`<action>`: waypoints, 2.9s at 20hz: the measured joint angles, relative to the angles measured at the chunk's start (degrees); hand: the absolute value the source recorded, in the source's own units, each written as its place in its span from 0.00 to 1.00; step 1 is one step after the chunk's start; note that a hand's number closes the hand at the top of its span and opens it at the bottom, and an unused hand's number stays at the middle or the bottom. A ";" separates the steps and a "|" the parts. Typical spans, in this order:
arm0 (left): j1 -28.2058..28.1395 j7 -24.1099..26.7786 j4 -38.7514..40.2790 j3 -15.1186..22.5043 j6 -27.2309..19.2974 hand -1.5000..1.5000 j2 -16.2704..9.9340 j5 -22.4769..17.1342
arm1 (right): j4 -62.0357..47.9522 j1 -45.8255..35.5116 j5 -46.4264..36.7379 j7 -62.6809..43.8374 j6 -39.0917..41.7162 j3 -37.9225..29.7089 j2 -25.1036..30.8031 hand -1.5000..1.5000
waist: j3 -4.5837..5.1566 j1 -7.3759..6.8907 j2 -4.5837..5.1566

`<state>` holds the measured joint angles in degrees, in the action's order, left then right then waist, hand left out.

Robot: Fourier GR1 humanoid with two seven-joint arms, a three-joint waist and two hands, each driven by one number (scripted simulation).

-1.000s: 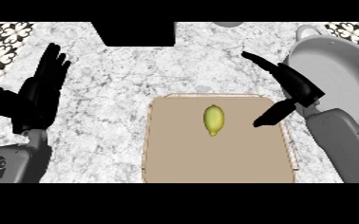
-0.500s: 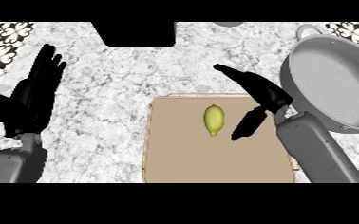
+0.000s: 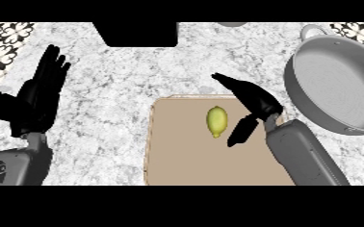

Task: Pick the lemon from the tray and place it in the pot

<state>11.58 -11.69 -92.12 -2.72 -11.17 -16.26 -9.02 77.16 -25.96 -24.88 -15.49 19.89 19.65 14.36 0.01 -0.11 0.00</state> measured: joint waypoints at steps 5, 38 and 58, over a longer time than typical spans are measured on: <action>-1.09 0.25 -1.06 -0.71 0.85 0.50 1.19 1.17 | -3.10 0.19 -3.62 2.63 0.40 -2.11 -1.50 0.00 | -0.01 -0.04 0.01; -1.34 -1.57 -2.54 -4.39 3.90 0.50 4.30 4.51 | -11.40 3.14 -23.79 16.39 -6.92 -1.14 -8.78 1.00 | 0.26 0.72 -0.78; -1.33 -1.74 -2.48 -5.13 3.78 0.50 4.41 4.76 | 51.29 34.32 -29.51 -3.37 -12.38 1.25 -6.57 1.00 | 0.05 1.69 -0.39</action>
<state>10.26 -13.42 -94.60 -7.86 -7.39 -11.86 -4.26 128.44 8.36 -54.39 -18.87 7.50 20.90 7.80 0.05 1.58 -0.40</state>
